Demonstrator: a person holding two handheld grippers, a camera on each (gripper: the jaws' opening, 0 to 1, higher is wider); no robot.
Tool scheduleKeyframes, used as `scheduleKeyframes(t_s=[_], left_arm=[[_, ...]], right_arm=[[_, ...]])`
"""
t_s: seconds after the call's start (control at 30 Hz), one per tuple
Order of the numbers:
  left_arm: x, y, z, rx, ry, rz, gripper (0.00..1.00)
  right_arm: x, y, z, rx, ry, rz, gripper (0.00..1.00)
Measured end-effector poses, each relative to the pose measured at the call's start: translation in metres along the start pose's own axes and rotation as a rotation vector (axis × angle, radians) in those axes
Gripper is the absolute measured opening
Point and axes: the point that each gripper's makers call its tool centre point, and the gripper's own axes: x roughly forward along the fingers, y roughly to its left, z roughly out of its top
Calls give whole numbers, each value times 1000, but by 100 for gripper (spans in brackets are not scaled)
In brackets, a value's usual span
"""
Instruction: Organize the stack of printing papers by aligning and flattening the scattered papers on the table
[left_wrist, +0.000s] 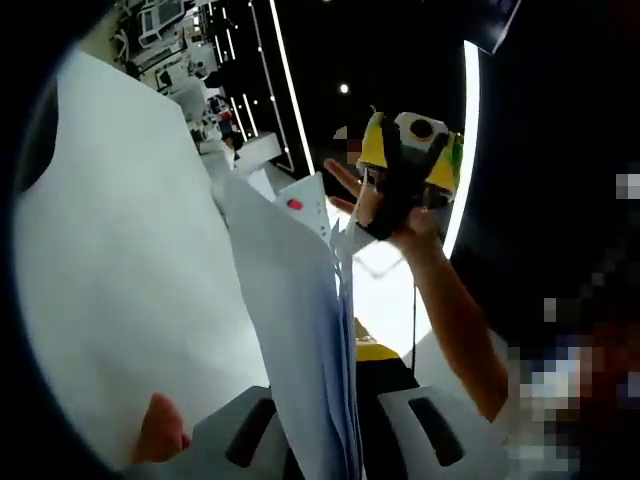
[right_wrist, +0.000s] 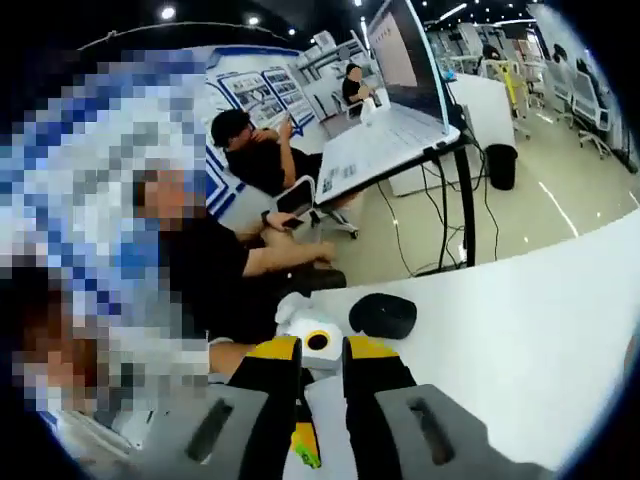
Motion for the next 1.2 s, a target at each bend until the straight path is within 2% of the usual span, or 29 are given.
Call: scheduleKeyframes(t_s=[0.13,0.23,0.37,0.53,0.57,0.63,0.7,0.77,0.83,0.9,0.97,1.0,1.07,1.13,1.2], left_arm=[[-1,0,3,-10,-12,-4,6],[-1,0,4,-13,-17,-6,6],[-1,-1,5,-12,-25,-8,6],[-2,-2,6,-7,-33,-17,6],[-3,-3,6,-5,-34,-21,6],[-3,-3,6,-2,-36,-21,6],[-3,-4,6,0,-38,-24,6],[-3,-5,6,1,-40,-24,6],[-3,-5,6,0,-42,-23,6],[-3,-5,6,2,-42,-23,6],[-3,-5,6,2,-45,-21,6],[-3,-5,6,3,-46,-22,6],[-4,-5,6,3,-51,-22,6],[-4,-6,6,2,-53,-24,6],[-4,-7,6,1,-54,-26,6]], right_arm=[[-23,9,13,-48,-127,7,13],[-51,20,26,-95,-263,21,13],[-90,38,26,-154,-420,-4,14],[-147,61,16,-274,-652,-76,16],[-160,69,12,-290,-729,-76,16],[-183,80,-2,-366,-818,-107,18],[-204,94,-14,-417,-938,-118,21],[-223,105,-26,-414,-1031,-116,22],[-237,114,-41,-481,-1075,-129,23],[-244,119,-49,-494,-1112,-159,25],[-245,123,-56,-533,-1119,-190,32],[-246,125,-58,-531,-1132,-194,37],[-245,136,-63,-546,-1161,-167,38],[-249,145,-64,-604,-1194,-178,43],[-253,153,-65,-618,-1229,-173,49]])
